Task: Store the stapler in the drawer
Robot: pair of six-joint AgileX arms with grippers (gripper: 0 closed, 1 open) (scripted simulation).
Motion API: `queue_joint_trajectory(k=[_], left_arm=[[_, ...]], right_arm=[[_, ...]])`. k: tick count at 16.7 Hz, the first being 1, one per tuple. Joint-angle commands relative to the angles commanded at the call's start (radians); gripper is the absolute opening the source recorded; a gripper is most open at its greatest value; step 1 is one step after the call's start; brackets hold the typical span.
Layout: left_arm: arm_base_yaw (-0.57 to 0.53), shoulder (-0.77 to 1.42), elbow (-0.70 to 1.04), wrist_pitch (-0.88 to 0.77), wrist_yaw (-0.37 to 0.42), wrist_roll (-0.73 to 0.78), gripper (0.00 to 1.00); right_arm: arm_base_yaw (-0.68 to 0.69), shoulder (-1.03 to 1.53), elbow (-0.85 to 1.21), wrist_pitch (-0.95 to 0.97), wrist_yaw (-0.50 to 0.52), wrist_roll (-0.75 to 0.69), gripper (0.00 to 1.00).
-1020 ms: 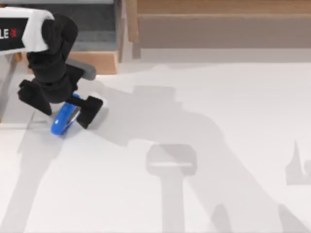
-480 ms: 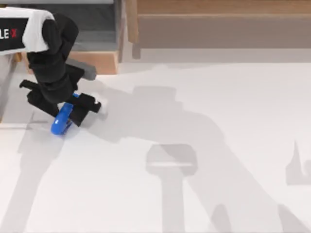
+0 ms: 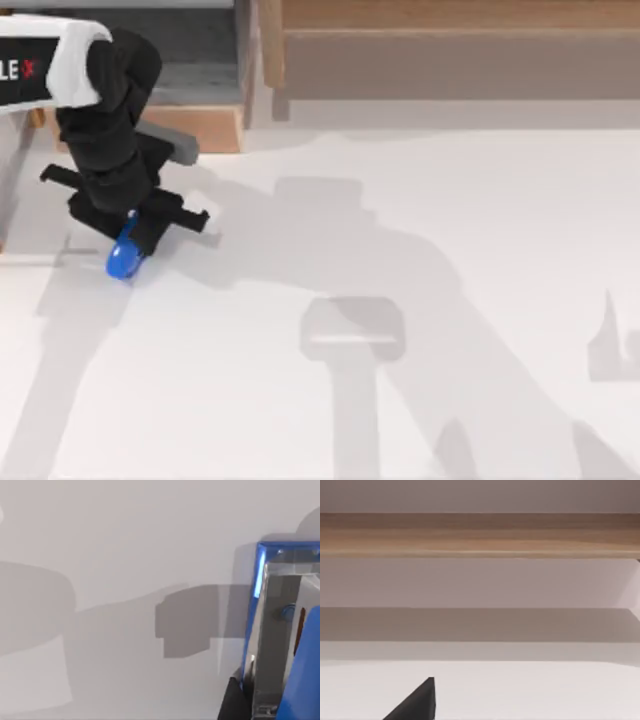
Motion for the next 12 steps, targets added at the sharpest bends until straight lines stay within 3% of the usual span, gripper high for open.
queue_joint_trajectory(k=[12], left_arm=[[0.000,-0.055,0.062,-0.105,0.005,-0.004,0.00]], right_arm=[[0.000,0.000,0.000,0.000,0.000,0.000,1.00]])
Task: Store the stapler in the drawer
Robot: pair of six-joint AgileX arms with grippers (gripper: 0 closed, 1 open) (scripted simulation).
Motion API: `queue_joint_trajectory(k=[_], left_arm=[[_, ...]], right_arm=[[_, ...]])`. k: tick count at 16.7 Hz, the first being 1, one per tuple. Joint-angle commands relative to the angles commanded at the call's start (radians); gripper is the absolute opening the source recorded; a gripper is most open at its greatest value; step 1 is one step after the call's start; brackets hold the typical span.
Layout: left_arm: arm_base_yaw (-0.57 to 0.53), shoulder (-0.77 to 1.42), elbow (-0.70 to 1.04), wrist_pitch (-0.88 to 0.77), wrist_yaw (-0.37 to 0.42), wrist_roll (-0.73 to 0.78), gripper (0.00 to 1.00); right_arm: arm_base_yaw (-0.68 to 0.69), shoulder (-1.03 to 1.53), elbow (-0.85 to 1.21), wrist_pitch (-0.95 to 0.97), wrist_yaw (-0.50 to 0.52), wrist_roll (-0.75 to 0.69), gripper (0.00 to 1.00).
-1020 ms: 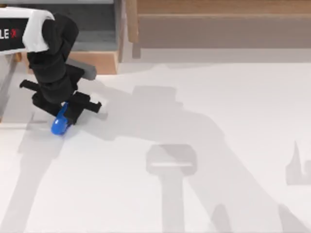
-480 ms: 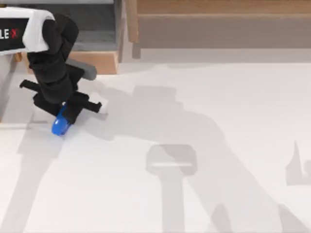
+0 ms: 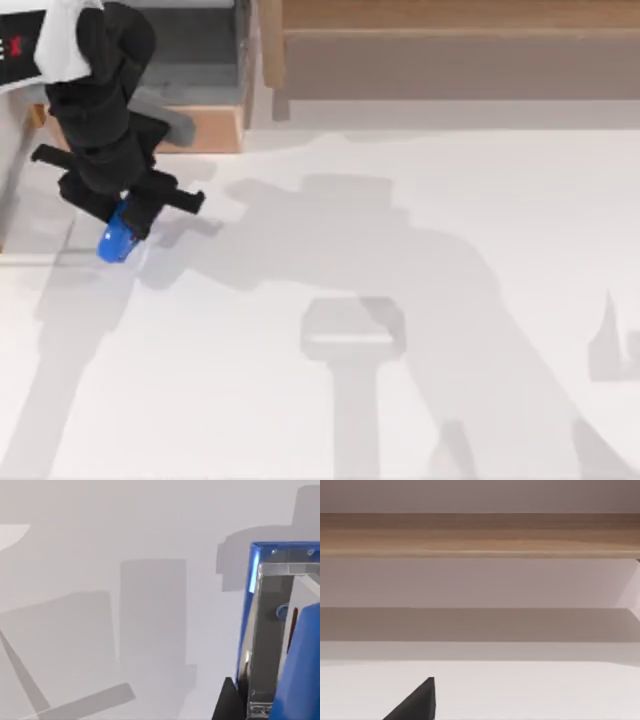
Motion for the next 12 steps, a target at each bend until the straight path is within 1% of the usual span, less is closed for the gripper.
queue_joint_trajectory(k=[3,6,9,12], left_arm=[[0.001,0.003,-0.001,0.001,-0.001,0.001,0.00],[0.039,-0.037,0.061,-0.035,-0.003,0.010,0.00],[0.126,-0.081,0.195,-0.102,-0.007,0.024,0.00],[0.245,-0.058,0.369,-0.171,-0.013,0.042,0.00]], right_arm=[[0.000,0.000,0.000,0.000,0.000,0.000,1.00],[0.000,0.000,0.000,0.000,0.000,0.000,1.00],[0.000,0.000,0.000,0.000,0.000,0.000,1.00],[0.000,0.000,0.000,0.000,0.000,0.000,1.00]])
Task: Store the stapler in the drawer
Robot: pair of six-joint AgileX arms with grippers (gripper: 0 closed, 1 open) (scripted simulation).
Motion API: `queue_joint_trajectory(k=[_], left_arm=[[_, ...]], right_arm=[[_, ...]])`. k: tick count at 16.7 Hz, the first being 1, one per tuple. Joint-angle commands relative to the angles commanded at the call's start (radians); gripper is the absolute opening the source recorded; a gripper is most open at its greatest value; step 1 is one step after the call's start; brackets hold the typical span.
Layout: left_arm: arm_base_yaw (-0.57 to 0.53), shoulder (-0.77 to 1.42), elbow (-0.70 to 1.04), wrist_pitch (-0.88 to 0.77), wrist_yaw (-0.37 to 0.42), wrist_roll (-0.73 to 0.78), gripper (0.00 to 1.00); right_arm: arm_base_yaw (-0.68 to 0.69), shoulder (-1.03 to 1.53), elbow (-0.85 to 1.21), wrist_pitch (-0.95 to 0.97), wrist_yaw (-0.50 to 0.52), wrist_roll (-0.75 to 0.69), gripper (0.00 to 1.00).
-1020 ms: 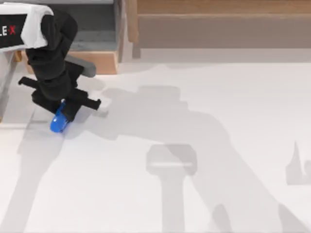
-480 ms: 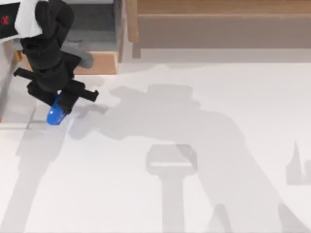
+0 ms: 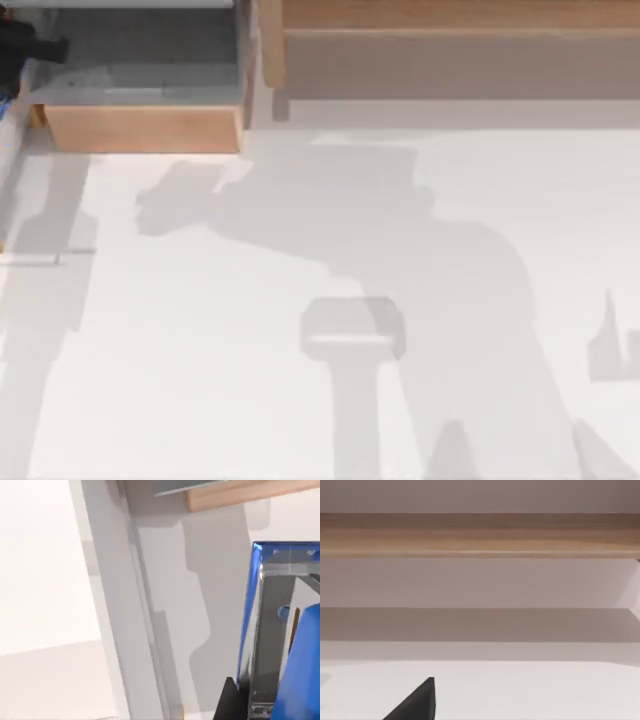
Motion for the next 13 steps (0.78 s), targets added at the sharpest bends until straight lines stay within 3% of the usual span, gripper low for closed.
queue_joint_trajectory(k=[7,13], left_arm=[[0.263,0.283,0.380,-0.147,0.002,0.049,0.00],[0.307,0.523,0.547,-0.267,0.029,0.100,0.00]], right_arm=[[0.000,0.000,0.000,0.000,0.000,0.000,1.00],[0.000,0.000,0.000,0.000,0.000,0.000,1.00]])
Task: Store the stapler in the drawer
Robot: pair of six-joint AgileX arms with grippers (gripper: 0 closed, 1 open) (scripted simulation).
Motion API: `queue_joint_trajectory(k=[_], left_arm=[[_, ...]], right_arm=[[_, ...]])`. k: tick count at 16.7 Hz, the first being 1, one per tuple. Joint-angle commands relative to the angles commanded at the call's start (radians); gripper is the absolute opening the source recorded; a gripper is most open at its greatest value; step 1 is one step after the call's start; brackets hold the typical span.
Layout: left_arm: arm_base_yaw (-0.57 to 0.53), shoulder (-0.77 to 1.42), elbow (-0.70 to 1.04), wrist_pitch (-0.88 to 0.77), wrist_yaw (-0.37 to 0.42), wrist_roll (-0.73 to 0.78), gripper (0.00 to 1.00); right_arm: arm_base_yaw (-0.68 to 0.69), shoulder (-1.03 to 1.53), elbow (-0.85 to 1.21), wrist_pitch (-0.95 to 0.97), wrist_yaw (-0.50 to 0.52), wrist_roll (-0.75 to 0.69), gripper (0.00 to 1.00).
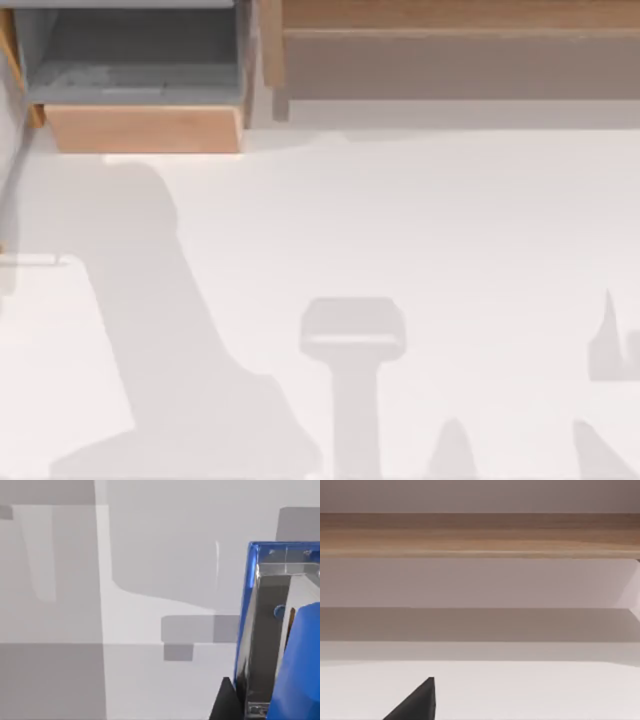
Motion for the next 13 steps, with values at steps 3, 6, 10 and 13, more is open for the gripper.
queue_joint_trajectory(k=[3,6,10,13], left_arm=[[-0.001,0.024,0.016,-0.022,0.002,0.010,0.00],[-0.004,0.025,0.014,-0.020,0.000,0.010,0.00],[-0.003,0.020,-0.016,0.008,0.000,0.010,0.00],[-0.001,0.012,-0.046,0.028,0.002,0.010,0.00]], right_arm=[[0.000,0.000,0.000,0.000,0.000,0.000,1.00],[0.000,0.000,0.000,0.000,0.000,0.000,1.00],[0.000,0.000,0.000,0.000,0.000,0.000,1.00],[0.000,0.000,0.000,0.000,0.000,0.000,1.00]])
